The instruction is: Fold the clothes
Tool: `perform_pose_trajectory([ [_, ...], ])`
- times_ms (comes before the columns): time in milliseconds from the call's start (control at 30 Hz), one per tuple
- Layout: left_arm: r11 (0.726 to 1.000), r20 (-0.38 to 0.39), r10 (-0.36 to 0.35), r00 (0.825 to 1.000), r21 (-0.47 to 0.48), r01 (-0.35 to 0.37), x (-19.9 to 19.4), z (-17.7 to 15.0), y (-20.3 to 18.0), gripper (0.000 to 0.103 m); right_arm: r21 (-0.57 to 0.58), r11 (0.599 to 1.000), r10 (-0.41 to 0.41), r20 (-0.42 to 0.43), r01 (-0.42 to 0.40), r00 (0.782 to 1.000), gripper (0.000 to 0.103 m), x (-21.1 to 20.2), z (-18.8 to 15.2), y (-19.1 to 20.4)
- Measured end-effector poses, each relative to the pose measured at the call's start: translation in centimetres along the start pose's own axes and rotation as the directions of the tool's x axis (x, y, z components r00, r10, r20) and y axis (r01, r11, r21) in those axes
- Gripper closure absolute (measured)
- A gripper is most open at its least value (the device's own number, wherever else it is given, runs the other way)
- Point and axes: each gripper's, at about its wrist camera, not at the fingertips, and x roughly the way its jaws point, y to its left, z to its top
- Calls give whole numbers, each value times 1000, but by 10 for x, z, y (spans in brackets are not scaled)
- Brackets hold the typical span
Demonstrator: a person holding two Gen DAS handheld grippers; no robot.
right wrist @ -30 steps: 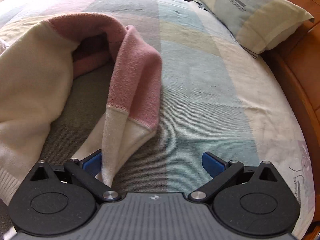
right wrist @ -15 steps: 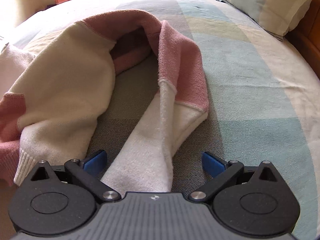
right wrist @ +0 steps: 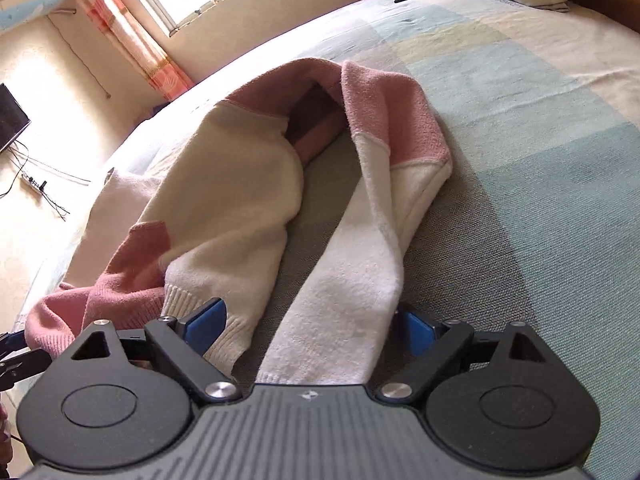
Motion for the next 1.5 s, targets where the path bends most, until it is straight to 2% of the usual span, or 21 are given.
perform_pose_trajectory([
  [133,1000,-15,2,1000,-18,-2,3,-4,2,1,-60,996,63,36,-60,997,10,-3,-5,22],
  [200,1000,-24,-5,1000,-28,4,4,-6,2,1,-71,997,8,1,-8,1000,16,10,-8,24],
  [233,999,-28,-12,1000,-31,11,5,-7,2,1,-63,998,-11,-8,11,1000,24,16,-11,21],
  [333,999,-39,-32,999,-28,31,7,-11,1,1,-23,1000,-1,31,2,1000,31,16,-15,12],
  [400,999,-50,-35,998,-34,34,8,-13,0,1,-7,1000,-27,40,27,999,47,13,-17,6],
  [467,999,-52,-37,998,-40,35,8,-14,0,1,-4,998,-57,33,57,998,80,10,-16,2],
  [533,998,-50,-40,998,-42,38,7,-14,-1,1,2,997,-76,24,76,997,90,5,-15,-3],
  [633,999,-41,-42,998,-33,41,4,-12,-2,1,-48,991,-126,30,127,992,93,-8,-9,-5],
  [733,998,-32,-49,998,-30,48,2,-11,-4,1,-154,959,-229,63,236,971,95,-29,4,-6],
  [800,998,-31,-53,998,-31,52,0,-11,-6,1,-238,907,-334,99,349,937,95,-44,15,-8],
  [867,998,-32,-55,998,-31,54,0,-11,-8,1,-314,832,-437,135,457,889,95,-58,27,-13],
  [933,998,-33,-60,998,-34,59,0,-11,-10,1,-389,737,-534,168,553,829,95,-65,41,-22],
  [1000,997,-32,-66,997,-31,66,-1,-10,-13,1,-458,625,-618,205,632,759,95,-70,55,-31],
  [1133,997,-33,-72,997,-15,71,-2,-9,-21,1,-570,397,-728,282,720,625,95,-69,84,-51],
  [1167,997,-35,-73,997,-10,72,-2,-9,-22,1,-576,367,-744,290,730,602,95,-68,92,-56],
  [1333,998,-40,-61,997,10,62,-4,-7,-28,1,-472,463,-777,191,750,600,95,-65,137,-98],
  [1400,998,-43,-55,998,14,56,-4,-7,-28,1,-422,494,-789,151,761,596,91,-64,154,-115],
  [1433,998,-45,-52,998,15,53,-4,-6,-28,1,-387,499,-801,135,775,583,84,-62,158,-124],
  [1500,999,-47,-45,998,19,46,-3,-5,-27,1,-340,489,-824,120,803,553,83,-59,160,-139],
])
